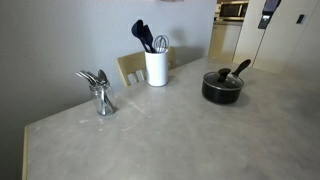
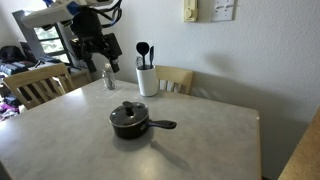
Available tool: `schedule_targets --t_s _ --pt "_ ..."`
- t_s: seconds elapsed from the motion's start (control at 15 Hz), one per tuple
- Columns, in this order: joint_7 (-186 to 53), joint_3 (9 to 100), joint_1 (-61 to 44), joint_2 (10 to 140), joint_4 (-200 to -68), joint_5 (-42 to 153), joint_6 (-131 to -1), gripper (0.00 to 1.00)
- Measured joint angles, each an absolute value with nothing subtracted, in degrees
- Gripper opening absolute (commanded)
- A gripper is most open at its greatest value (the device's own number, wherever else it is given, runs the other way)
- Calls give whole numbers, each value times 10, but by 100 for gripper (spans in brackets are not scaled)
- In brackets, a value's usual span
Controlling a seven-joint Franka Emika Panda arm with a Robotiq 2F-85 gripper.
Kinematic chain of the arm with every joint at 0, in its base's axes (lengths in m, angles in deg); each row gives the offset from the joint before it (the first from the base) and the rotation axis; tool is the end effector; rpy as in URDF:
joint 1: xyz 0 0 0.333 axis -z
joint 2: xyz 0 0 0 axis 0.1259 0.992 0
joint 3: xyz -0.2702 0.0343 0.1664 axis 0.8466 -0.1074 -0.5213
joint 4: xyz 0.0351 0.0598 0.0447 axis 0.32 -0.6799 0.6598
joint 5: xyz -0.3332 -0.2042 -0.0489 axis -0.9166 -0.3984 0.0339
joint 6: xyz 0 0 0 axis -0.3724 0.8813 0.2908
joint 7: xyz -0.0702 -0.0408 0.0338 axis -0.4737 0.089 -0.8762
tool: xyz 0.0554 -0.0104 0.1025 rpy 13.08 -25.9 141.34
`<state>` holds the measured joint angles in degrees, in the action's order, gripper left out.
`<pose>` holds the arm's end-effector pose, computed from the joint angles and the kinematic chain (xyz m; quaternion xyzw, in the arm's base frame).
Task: Pick up the lid from the black pot and put it on the table.
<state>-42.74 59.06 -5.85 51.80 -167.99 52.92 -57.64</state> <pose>0.5110 -0.0935 0.4319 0.9922 0.1084 0.0436 0.0426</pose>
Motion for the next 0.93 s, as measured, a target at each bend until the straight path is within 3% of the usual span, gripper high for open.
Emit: schedule_targets --t_s 0.93 --pt "-159 543 -59 673 -1590 456 -642 100"
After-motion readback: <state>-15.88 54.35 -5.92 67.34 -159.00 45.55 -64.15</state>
